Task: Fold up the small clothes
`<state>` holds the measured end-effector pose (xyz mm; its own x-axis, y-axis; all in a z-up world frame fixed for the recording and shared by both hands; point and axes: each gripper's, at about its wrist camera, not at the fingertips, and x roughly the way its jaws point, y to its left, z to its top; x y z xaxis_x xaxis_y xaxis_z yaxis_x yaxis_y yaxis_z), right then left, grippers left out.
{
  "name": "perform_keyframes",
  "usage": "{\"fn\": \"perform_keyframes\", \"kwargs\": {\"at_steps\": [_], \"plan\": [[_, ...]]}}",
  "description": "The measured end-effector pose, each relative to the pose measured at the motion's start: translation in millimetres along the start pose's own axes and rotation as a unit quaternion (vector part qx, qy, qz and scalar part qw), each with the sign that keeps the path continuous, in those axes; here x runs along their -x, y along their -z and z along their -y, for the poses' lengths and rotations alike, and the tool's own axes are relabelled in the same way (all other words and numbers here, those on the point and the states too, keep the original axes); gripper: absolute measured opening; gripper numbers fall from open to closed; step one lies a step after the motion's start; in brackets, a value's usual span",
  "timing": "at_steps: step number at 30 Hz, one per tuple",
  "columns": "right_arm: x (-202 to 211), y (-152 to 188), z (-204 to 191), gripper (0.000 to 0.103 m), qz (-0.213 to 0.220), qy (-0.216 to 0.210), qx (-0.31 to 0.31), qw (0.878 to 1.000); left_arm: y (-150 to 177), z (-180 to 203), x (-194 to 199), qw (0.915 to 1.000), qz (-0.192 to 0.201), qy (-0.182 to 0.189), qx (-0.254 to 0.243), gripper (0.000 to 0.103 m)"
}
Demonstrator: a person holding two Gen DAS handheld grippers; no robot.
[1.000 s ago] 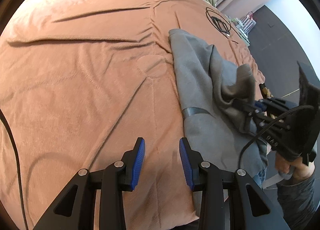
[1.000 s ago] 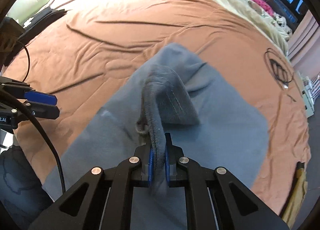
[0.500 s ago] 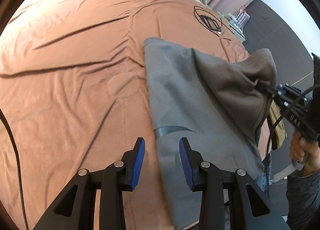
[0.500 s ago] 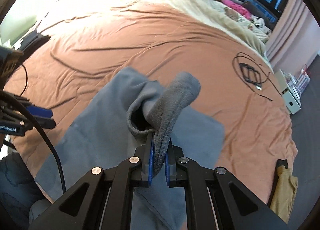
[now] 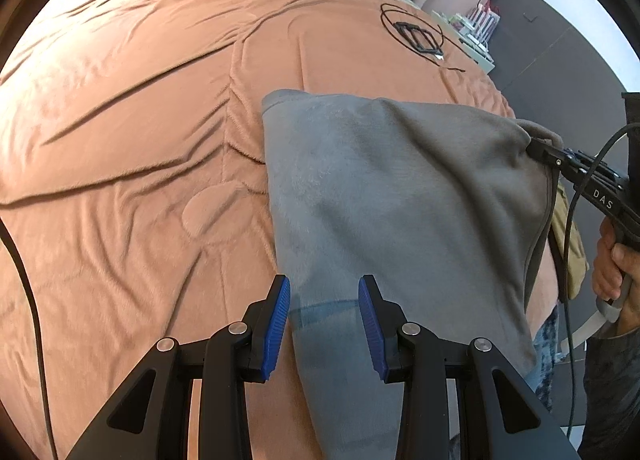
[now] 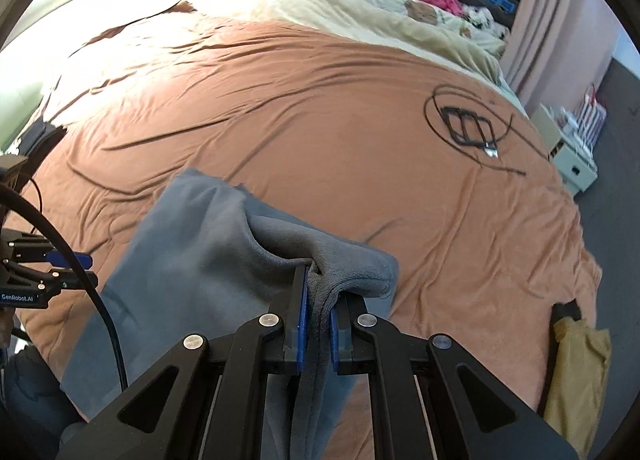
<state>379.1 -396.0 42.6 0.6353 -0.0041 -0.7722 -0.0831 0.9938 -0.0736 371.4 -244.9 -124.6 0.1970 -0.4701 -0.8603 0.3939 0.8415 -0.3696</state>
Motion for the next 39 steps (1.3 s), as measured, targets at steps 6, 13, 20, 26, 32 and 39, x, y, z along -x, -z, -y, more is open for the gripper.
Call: {"fn": "perform_keyframes", "kwargs": {"at_steps": [6, 13, 20, 26, 32, 39], "plan": [[-41.0, 18.9, 39.8, 0.005, -0.031, -0.049, -0.083, 0.995, -12.9, -1.7, -18.7, 0.9998, -0.011, -0.015, 0.001, 0.038], [-74.0, 33.3, 83.6, 0.007, -0.025, -0.157, -0.179, 0.971, -27.5, -4.2, -32.6, 0.9995, -0.018, -0.024, -0.005, 0.038], [-90.8, 35.6, 121.8, 0.017, -0.016, -0.276, -0.269, 0.923, -41.9, -8.0, -37.7, 0.9994, -0.014, -0.030, -0.005, 0.038], [-113.7, 42.2, 145.8, 0.033, -0.025, -0.314, -0.327, 0.891, -55.9, -10.4, -44.4, 0.9990, -0.009, -0.044, -0.010, 0.038], [-145.7, 44.6, 157.8, 0.032, -0.067, -0.300, -0.384, 0.871, -66.5, -14.9, -55.2, 0.9985, -0.008, -0.053, -0.010, 0.038], [-137.4, 40.7, 174.3, 0.000, -0.066, -0.272, -0.406, 0.870, -69.8, -13.0, -60.0, 0.9979, -0.015, -0.059, -0.020, 0.032]]}}
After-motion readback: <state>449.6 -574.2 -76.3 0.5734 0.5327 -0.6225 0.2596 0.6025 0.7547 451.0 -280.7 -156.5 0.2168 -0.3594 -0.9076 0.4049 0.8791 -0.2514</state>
